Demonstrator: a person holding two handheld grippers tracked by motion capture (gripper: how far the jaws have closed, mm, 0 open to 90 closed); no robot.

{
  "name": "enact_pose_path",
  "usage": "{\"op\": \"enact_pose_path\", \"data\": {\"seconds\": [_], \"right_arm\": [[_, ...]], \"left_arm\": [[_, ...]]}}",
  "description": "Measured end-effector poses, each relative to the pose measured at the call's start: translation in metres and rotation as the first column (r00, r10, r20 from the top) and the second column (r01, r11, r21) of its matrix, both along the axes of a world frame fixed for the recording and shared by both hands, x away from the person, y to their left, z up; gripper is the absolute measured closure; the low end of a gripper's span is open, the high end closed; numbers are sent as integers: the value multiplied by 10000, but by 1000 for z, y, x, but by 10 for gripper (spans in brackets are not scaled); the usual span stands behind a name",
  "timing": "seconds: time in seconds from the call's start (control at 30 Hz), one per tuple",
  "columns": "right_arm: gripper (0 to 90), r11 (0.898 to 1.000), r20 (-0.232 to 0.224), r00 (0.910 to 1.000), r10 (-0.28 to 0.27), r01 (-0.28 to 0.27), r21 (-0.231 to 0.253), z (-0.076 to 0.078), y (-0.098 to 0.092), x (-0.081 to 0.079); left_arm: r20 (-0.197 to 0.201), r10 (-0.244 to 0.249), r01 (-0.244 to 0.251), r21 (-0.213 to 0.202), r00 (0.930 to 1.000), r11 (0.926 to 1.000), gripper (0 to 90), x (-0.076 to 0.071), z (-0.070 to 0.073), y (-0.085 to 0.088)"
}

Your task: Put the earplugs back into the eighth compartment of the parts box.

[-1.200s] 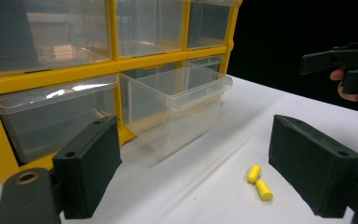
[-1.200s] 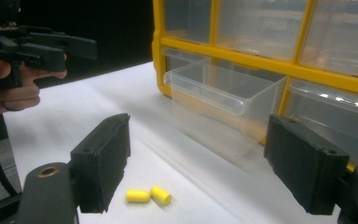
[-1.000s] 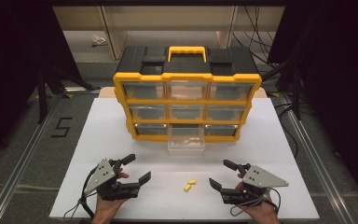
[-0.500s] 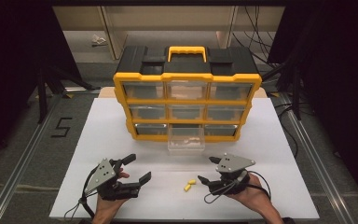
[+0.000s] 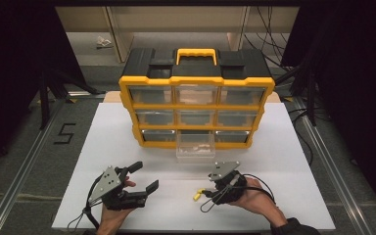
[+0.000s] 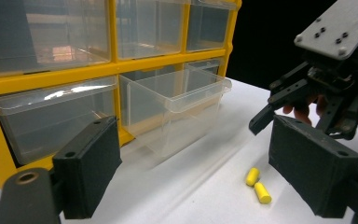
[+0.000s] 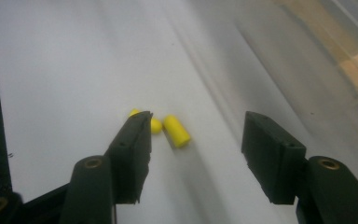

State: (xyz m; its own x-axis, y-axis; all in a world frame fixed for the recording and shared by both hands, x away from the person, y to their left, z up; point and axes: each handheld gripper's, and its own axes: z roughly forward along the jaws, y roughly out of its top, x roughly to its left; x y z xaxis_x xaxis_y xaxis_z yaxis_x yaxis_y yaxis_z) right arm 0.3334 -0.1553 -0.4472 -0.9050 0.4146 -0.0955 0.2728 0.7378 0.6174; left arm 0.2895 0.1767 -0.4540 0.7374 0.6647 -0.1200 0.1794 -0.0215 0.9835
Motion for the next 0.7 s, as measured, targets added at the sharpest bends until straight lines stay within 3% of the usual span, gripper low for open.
{"op": "enact_pose_path", "data": {"seconds": [0.3,0.7], "right_arm": [[531,9987,-736,9972,145,-181,-482,-10,8,13],[652,9956,-935,9949,370,-448,-823,-17,15,18]], "left_arm": [[16,-21,21,-28,10000,10000,162,0,0,0],[18,-18,18,-64,10000,10000,163,0,0,0]]}}
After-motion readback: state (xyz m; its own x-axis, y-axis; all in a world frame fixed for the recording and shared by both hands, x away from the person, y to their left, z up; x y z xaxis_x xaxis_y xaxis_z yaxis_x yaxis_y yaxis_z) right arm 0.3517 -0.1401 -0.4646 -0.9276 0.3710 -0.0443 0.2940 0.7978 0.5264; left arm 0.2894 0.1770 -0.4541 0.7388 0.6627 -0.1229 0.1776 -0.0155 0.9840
